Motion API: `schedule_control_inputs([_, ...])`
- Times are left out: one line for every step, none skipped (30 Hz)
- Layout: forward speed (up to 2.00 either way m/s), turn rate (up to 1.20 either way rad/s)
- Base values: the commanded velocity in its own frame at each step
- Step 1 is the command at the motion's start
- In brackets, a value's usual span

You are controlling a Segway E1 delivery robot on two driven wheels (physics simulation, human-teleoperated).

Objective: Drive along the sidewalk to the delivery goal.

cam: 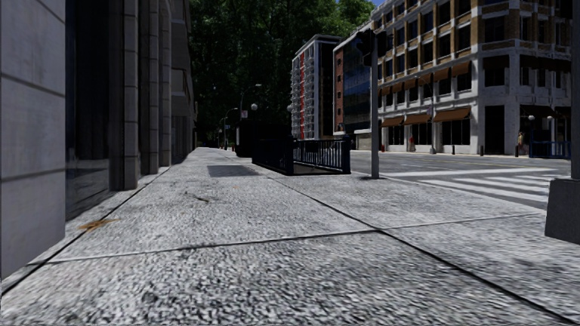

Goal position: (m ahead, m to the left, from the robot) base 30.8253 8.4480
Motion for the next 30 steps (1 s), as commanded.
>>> schedule_control_inputs([1.77, 0.22])
schedule_control_inputs([1.77, 0.24])
schedule_control_inputs([1.77, 0.25])
schedule_control_inputs([1.77, 0.25])
schedule_control_inputs([1.77, 0.25])
schedule_control_inputs([1.77, 0.25])
schedule_control_inputs([1.77, 0.25])
schedule_control_inputs([1.77, 0.25])
schedule_control_inputs([1.77, 0.25])
schedule_control_inputs([1.77, 0.25])
schedule_control_inputs([1.77, 0.25])
schedule_control_inputs([1.77, 0.25])
schedule_control_inputs([1.77, 0.25])
schedule_control_inputs([1.77, 0.25])
schedule_control_inputs([1.77, 0.25])
schedule_control_inputs([1.77, 0.25])
schedule_control_inputs([1.77, 0.25])
schedule_control_inputs([1.77, 0.25])
schedule_control_inputs([1.77, 0.25])
schedule_control_inputs([1.77, 0.25])
schedule_control_inputs([1.78, 0.27])
schedule_control_inputs([1.79, 0.29])
schedule_control_inputs([1.8, 0.3])
schedule_control_inputs([1.8, 0.3])
schedule_control_inputs([1.82, 0.31])
schedule_control_inputs([1.85, 0.32])
schedule_control_inputs([1.86, 0.33])
schedule_control_inputs([1.86, 0.33])
schedule_control_inputs([1.86, 0.34])
schedule_control_inputs([1.86, 0.34])
